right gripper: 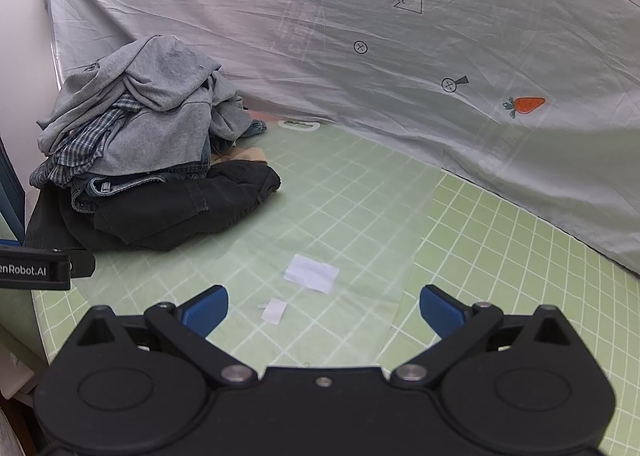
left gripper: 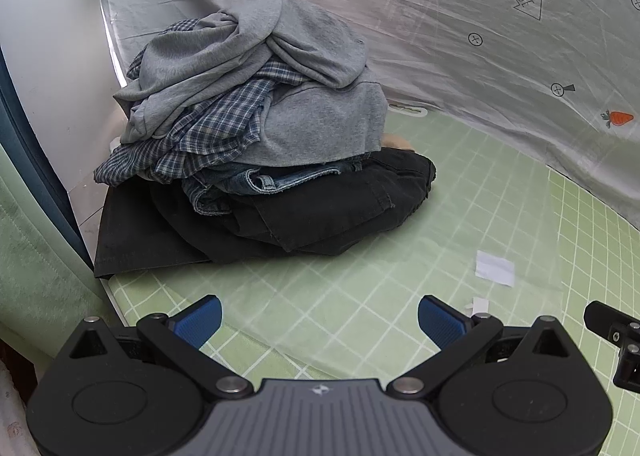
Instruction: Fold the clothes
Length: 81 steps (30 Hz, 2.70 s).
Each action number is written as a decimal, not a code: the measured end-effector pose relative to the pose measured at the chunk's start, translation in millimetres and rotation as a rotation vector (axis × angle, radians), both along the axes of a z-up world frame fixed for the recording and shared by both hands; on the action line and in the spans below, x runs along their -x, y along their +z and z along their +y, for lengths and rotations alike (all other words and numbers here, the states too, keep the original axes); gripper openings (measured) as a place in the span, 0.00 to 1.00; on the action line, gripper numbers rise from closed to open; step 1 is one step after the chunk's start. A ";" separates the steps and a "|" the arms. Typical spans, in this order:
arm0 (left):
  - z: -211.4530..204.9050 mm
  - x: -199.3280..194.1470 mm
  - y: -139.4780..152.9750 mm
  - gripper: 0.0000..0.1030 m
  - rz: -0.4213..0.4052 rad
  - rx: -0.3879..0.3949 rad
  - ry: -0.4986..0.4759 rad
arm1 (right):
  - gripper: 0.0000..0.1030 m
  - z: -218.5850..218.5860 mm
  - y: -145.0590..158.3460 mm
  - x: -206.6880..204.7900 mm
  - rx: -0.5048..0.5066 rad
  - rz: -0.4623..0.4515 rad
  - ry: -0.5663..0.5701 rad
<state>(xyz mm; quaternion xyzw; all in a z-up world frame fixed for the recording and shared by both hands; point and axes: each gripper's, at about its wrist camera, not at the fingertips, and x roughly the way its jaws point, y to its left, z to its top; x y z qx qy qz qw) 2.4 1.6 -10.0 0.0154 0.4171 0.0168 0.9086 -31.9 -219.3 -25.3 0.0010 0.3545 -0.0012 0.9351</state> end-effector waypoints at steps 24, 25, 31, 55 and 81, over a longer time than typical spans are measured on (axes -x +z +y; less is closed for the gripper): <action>80.9 -100.7 25.7 0.99 -0.009 0.026 0.148 | 1.00 32.2 16.9 -131.1 0.048 -0.028 0.141; 85.8 -110.2 28.5 0.99 -0.016 0.016 0.160 | 1.00 37.6 19.2 -144.5 0.054 -0.034 0.155; 114.8 -164.9 43.5 0.94 -0.053 0.017 0.207 | 0.94 87.7 28.7 -217.6 0.045 -0.066 0.291; 123.1 -224.1 28.1 0.76 0.007 0.029 0.223 | 0.06 167.8 28.6 -298.5 -0.051 -0.016 0.530; 116.8 -127.7 59.3 0.27 -0.060 0.216 0.143 | 0.02 99.0 59.1 -192.0 0.096 -0.132 0.310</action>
